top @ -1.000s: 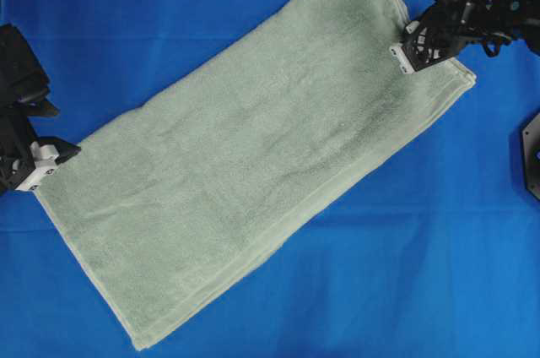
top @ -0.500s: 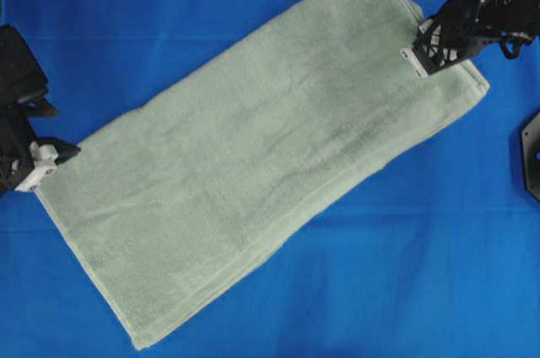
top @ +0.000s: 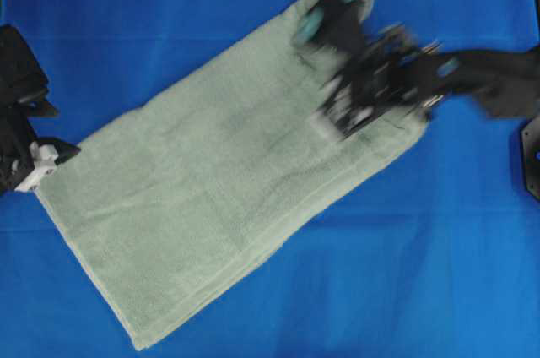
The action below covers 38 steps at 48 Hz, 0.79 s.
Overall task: Fold a bath towel.
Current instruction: 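Fold the right end of the towel over toward the left with the right gripper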
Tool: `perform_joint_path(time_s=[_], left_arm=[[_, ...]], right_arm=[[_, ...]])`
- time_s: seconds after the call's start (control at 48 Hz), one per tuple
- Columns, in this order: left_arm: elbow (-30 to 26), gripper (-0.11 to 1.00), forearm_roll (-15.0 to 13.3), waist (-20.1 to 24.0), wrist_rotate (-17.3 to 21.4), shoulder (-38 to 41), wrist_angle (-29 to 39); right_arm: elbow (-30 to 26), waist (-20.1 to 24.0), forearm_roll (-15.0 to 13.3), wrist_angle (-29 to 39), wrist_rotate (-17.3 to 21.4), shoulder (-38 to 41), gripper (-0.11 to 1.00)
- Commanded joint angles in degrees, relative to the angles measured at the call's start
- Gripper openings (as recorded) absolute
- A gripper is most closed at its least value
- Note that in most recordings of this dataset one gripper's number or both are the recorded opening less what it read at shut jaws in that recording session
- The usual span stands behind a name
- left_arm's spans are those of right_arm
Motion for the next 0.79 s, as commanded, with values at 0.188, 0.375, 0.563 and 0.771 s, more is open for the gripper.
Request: perform_joint_path(time_s=[0.188, 0.375, 0.563, 0.771], left_arm=[[-1.23, 0.84, 0.18, 0.09, 0.62, 0.09, -0.26], [-1.23, 0.84, 0.09, 0.09, 2.02, 0.09, -0.26], [-1.23, 0.84, 0.09, 0.09, 2.29, 0.00, -0.26], [-1.14, 0.84, 0.18, 0.09, 2.72, 0.09, -0.26]], right_arm=[[-22.41, 9.14, -1.76, 4.22, -0.26, 14.85, 0.17], [-25.31, 9.67, -1.14, 5.45, 0.44, 18.37, 0.17], [-25.22, 9.14, -1.05, 4.57, 1.14, 18.46, 0.17], [-25.14, 8.79, -1.05, 2.11, 1.41, 18.81, 0.17]])
